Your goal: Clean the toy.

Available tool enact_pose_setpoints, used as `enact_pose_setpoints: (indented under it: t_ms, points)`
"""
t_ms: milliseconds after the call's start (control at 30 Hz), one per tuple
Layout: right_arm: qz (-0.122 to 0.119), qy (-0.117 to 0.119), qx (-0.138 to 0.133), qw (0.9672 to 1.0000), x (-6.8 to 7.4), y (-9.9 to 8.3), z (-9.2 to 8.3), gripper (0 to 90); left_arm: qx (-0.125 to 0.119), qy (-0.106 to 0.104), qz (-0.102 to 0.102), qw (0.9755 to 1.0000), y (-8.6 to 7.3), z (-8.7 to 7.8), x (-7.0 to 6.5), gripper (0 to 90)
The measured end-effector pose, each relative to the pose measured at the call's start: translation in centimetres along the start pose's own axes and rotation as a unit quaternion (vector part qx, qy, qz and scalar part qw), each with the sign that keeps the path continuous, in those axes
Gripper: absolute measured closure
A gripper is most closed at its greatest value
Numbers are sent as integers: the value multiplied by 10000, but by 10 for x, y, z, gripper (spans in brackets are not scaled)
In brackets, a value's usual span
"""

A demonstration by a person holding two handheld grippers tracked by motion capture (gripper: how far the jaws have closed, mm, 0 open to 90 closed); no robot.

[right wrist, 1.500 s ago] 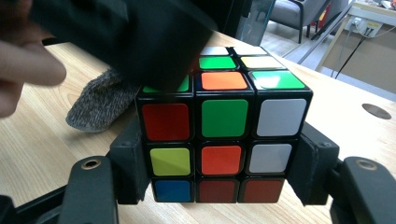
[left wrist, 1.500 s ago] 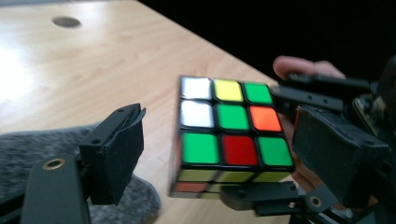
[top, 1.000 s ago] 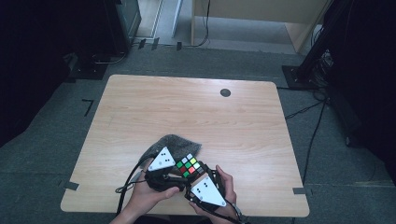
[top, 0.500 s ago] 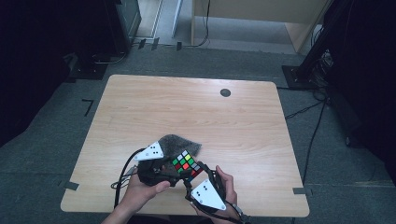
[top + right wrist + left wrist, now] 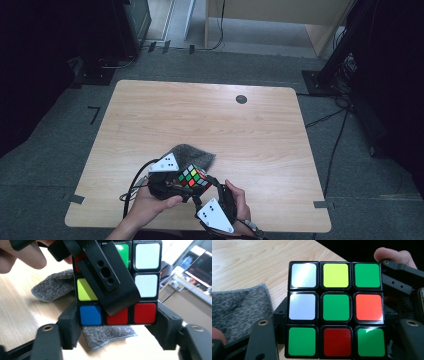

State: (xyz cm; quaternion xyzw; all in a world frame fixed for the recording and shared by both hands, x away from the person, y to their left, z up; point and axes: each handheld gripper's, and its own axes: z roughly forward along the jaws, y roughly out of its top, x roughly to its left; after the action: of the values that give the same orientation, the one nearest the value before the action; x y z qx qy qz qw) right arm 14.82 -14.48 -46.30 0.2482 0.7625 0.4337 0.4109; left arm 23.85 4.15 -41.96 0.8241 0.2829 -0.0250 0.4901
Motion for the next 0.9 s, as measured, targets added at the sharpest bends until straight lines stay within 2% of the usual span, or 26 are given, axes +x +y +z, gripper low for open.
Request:
enact_pose_setpoints:
  t_ms: [100, 200, 233, 300, 333, 400, 467, 500, 533, 567, 600, 633, 667, 767, 800, 833, 900]
  points:
    - [43, 100, 160, 9998, -1, -6, 4, 239, -327, 73, -167, 9993, -2, -16, 17, 343]
    - [264, 180, 282, 9991, -5, -10, 8, 239, -671, 310, -182, 9971, -5, -34, 31, 343]
    - [450, 215, 338, 9982, -7, -11, 10, 240, -826, 438, -196, 9954, -6, -43, 37, 343]
    - [890, 366, 412, 9945, -14, -11, 20, 241, -1037, 641, -186, 9924, -9, -54, 45, 343]
    - [1056, 391, 458, 9926, -16, -11, 24, 245, -1138, 807, -132, 9901, -12, -60, 49, 343]
    - [1506, 427, 751, 9848, -23, -9, 38, 248, -1281, 945, -60, 9872, -17, -66, 55, 343]
    - [1802, 436, 838, 9791, -28, -6, 50, 251, -1372, 1049, 28, 9850, -21, -69, 58, 343]
    - [2059, 515, 861, 9734, -31, -3, 58, 248, -1390, 1095, 56, 9842, -23, -69, 59, 343]
    - [2226, 592, 839, 9695, -33, -1, 63, 245, -1433, 1145, 76, 9830, -25, -69, 60, 343]
    - [2485, 709, 841, 9624, -34, 1, 72, 240, -1468, 1151, 100, 9824, -26, -69, 61, 343]
    - [2616, 738, 868, 9584, -34, 2, 78, 238, -1535, 1200, 132, 9807, -28, -70, 61, 342]
    - [2833, 779, 907, 9516, -34, 5, 87, 233, -1586, 1254, 161, 9792, -28, -71, 62, 342]
    - [2987, 845, 920, 9461, -32, 7, 93, 222, -1626, 1268, 177, 9783, -29, -72, 62, 343]
    - [3276, 1013, 902, 9350, -22, 14, 106, 196, -1831, 1354, 282, 9733, -31, -80, 62, 343]
    - [3319, 1089, 874, 9329, -15, 18, 110, 191, -1864, 1392, 296, 9721, -31, -81, 62, 343]
    - [3313, 1128, 869, 9327, -10, 20, 113, 190, -1866, 1428, 294, 9716, -31, -82, 62, 343]
    - [3188, 1082, 952, 9368, 2, 23, 122, 198, -1831, 1412, 231, 9726, -32, -81, 63, 343]
